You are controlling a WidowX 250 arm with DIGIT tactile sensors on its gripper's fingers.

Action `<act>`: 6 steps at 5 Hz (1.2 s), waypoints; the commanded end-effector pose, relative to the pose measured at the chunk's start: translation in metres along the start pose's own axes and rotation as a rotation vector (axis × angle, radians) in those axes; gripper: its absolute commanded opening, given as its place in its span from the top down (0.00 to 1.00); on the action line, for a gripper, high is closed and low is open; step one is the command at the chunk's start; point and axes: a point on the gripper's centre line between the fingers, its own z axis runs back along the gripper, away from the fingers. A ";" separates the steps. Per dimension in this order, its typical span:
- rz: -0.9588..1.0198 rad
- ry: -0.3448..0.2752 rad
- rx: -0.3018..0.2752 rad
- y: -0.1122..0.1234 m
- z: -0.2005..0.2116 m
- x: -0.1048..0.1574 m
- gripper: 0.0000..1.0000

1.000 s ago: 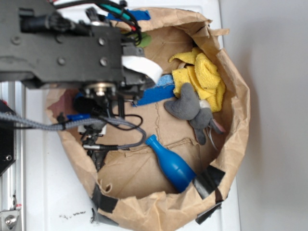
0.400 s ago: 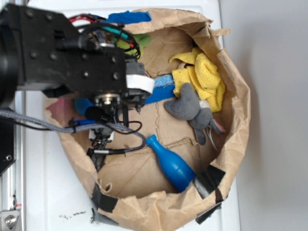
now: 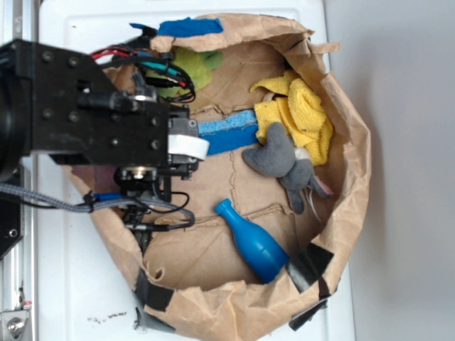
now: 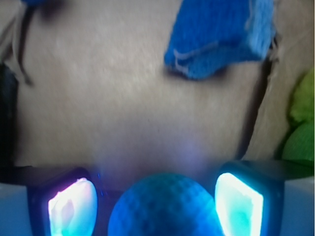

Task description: Grab the blue ball.

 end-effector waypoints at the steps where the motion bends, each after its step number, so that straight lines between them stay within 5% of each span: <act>1: -0.041 0.006 0.098 -0.008 -0.012 -0.002 0.00; 2: -0.054 0.015 0.110 -0.010 -0.016 -0.002 0.00; 3: -0.033 0.013 0.092 -0.008 -0.015 0.001 1.00; 6: -0.022 -0.001 0.079 -0.009 -0.010 0.007 1.00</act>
